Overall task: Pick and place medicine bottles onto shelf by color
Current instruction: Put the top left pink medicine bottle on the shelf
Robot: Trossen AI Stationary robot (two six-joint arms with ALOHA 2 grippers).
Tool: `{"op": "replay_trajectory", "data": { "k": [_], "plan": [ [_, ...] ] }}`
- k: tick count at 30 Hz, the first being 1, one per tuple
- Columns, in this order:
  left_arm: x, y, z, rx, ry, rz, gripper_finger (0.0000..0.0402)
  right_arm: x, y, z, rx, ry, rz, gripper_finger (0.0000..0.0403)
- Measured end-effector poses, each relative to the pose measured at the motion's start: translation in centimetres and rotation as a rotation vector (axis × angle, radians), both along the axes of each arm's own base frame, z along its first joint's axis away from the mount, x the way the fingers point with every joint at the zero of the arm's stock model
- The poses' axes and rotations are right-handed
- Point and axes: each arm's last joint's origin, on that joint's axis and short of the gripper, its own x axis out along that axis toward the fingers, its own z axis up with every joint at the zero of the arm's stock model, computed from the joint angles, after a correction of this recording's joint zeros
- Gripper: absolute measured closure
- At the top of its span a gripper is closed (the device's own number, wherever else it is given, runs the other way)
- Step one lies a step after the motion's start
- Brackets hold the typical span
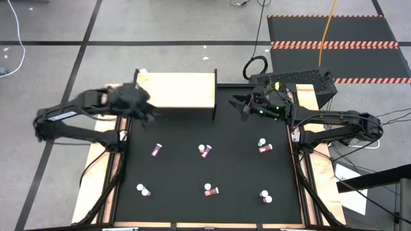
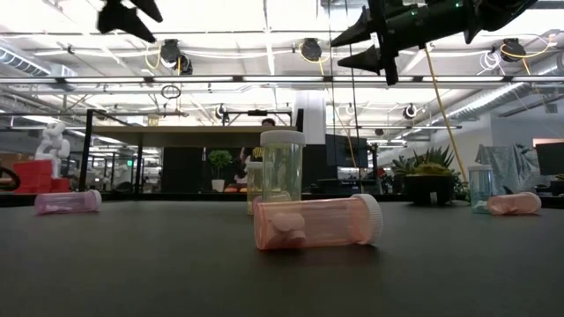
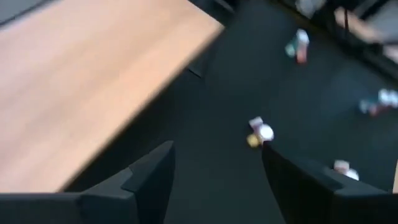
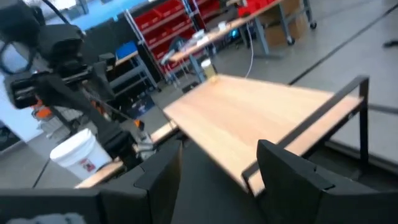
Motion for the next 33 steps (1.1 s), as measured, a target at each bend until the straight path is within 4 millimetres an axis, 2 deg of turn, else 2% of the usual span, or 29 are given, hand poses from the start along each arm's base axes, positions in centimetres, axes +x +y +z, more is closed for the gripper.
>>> {"op": "replay_trajectory", "data": {
  "k": [4, 6, 9, 13, 16, 20, 24, 28, 33],
  "plan": [
    [3.4, -1.8, -1.5, 0.046, 0.113, -0.186, 0.0163, 0.1, 0.6, -0.3, 0.024, 0.024, 0.045, 0.0200],
    [4.1, -2.2, -1.1, 0.042, 0.111, -0.203, 0.0163, 0.0, 1.0, 0.0, 0.047, 0.002, 0.057, 0.0200],
    [4.3, -2.0, 0.6, 0.030, 0.079, -0.161, 0.0163, -0.3, 1.6, 0.5, 0.054, -0.026, 0.077, 0.0200],
    [3.9, -0.8, 3.8, 0.068, -0.046, 0.060, 0.0163, -1.1, 1.9, 1.3, 0.064, -0.060, 0.078, 0.0200],
    [4.9, 0.3, 3.8, 0.025, -0.022, 0.126, 0.0163, -1.7, 1.8, 1.7, 0.080, -0.076, 0.065, 0.0200],
    [6.3, 0.1, 0.4, -0.123, 0.239, 0.171, 0.0163, -2.3, 1.8, 2.0, 0.117, -0.097, 0.059, 0.0200],
    [6.3, -1.4, -3.6, -0.175, 0.512, 0.237, 0.0163, -2.6, 2.0, 1.8, 0.163, -0.077, 0.054, 0.0200],
    [6.6, -2.8, -8.7, -0.296, 0.570, 0.191, 0.0163, -2.9, 2.2, 1.4, 0.207, -0.034, 0.054, 0.0200],
    [5.8, -2.6, -14.0, -0.396, 0.583, 0.245, 0.0163, -2.9, 2.8, 1.1, 0.216, 0.000, 0.078, 0.0200]
  ]
}}
